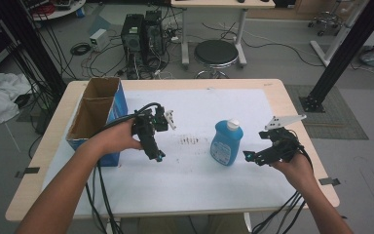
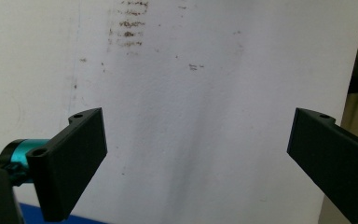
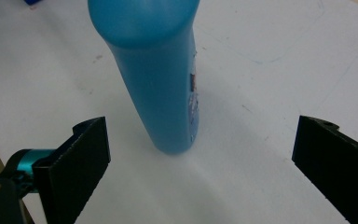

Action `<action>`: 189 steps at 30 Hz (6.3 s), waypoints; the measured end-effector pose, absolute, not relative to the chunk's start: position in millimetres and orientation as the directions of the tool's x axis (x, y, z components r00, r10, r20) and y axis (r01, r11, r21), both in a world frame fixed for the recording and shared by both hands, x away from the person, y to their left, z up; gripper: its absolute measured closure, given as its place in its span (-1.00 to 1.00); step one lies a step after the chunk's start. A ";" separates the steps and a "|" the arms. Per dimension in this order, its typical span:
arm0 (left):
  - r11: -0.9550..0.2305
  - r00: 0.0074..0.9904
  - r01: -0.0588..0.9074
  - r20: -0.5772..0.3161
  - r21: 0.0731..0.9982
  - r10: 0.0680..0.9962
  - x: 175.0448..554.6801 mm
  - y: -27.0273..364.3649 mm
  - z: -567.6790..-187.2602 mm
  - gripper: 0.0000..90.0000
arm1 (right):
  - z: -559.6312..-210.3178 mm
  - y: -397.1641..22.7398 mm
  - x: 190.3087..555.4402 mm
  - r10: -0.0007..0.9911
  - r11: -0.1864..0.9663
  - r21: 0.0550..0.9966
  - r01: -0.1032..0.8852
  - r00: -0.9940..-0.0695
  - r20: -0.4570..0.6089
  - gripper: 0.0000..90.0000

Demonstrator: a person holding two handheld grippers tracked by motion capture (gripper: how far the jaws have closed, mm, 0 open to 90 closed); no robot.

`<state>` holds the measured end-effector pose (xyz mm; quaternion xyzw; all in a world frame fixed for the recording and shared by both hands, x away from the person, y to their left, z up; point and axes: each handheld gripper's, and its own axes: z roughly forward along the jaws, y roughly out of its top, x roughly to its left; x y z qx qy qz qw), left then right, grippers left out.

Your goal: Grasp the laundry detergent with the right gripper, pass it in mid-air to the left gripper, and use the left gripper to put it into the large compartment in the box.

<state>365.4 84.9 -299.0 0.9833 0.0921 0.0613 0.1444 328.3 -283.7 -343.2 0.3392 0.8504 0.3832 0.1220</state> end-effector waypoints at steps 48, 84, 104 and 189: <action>-0.940 0.975 0.168 0.093 0.298 0.204 366.4 87.5 -301.9 -0.90 | -395.4 -239.4 331.7 0.705 0.287 0.877 0.386 -0.705 0.080 -0.93; -0.939 0.974 0.169 0.093 0.300 0.205 366.5 88.4 -303.0 -0.90 | -412.5 -228.0 337.3 0.704 0.202 0.932 0.300 -0.706 0.074 -0.56; -0.939 0.975 0.165 0.095 0.302 0.202 365.7 87.5 -303.2 -0.90 | -413.3 -226.8 335.6 0.709 0.202 0.943 0.265 -0.703 0.046 -0.17; -0.958 0.997 0.045 0.053 0.282 0.063 355.7 12.1 -215.4 -0.90 | -327.5 -179.5 363.8 0.007 0.429 0.903 0.007 -1.000 0.005 0.01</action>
